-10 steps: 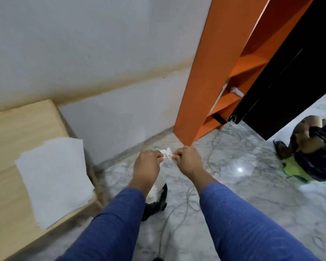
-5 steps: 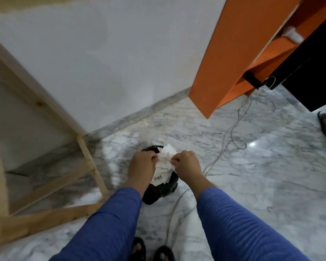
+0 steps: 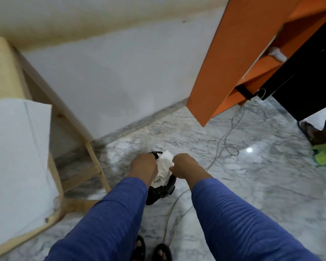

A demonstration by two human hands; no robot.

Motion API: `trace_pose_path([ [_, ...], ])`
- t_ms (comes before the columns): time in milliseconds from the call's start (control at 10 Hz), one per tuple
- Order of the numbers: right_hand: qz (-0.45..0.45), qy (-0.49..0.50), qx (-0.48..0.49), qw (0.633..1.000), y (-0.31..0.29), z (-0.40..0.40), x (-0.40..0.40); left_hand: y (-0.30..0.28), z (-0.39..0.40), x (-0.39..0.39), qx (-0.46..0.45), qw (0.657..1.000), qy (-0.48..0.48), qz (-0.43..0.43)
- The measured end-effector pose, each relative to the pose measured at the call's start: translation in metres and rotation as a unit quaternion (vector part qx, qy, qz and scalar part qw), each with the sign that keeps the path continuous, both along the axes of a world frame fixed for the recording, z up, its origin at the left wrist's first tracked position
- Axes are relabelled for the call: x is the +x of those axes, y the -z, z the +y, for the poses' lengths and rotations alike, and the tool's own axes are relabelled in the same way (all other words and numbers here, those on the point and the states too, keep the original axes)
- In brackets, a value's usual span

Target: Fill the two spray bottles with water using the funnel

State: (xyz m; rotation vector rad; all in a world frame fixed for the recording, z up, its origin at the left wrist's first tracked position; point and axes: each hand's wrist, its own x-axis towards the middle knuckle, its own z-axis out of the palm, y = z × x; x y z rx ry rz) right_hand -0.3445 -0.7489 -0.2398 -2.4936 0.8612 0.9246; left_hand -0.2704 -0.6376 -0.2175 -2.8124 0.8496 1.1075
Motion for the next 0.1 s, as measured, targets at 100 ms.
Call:
trace_pose_path([
  [100, -0.007, -0.001, -0.004, 1.000, -0.0543, 0.0122, -0.0064, -0.0613, 0.0141, -0.0159, -0.064, 0.998, -0.014, -0.025],
])
